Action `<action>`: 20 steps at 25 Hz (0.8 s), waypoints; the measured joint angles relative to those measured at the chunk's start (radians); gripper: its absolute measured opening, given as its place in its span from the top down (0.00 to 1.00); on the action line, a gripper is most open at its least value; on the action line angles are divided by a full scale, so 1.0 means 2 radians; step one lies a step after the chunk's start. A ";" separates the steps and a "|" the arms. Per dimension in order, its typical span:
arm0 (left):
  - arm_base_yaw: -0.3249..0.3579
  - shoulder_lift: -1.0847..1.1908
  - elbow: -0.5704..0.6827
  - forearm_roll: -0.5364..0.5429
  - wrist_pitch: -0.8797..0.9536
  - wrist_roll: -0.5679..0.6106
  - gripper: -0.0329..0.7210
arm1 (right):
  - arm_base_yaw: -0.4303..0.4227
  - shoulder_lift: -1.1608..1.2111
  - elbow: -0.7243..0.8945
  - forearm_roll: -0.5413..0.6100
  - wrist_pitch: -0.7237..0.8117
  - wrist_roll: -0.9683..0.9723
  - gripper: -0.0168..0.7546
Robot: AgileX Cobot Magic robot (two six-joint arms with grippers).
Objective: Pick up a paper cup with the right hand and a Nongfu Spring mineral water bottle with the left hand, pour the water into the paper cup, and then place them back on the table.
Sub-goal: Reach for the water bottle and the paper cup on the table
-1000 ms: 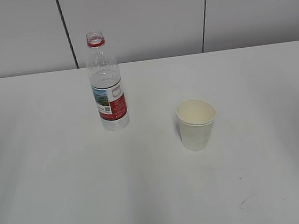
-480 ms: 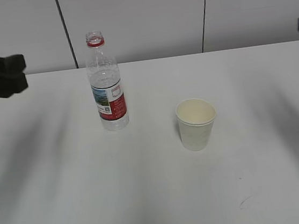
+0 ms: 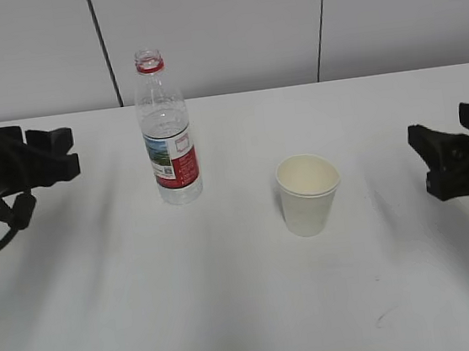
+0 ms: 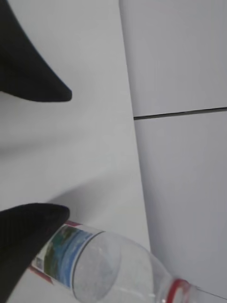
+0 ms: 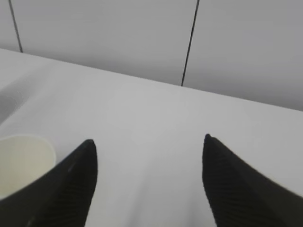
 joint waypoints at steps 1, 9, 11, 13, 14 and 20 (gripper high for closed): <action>0.000 0.010 0.000 0.005 -0.003 0.000 0.40 | 0.000 0.007 0.010 -0.006 -0.008 0.004 0.31; 0.000 0.098 0.009 0.034 -0.078 -0.018 0.38 | 0.000 0.107 0.032 -0.057 -0.111 0.020 0.31; 0.000 0.108 0.010 0.052 -0.090 -0.024 0.37 | 0.000 0.140 0.032 -0.071 -0.136 0.027 0.31; 0.000 0.119 0.010 0.058 -0.097 -0.026 0.37 | 0.000 0.168 0.032 -0.083 -0.155 0.033 0.31; 0.000 0.127 0.010 0.062 -0.100 -0.027 0.37 | 0.000 0.179 0.032 -0.087 -0.159 0.036 0.31; 0.000 0.164 0.010 0.062 -0.135 -0.029 0.37 | 0.000 0.233 0.032 -0.125 -0.166 0.038 0.31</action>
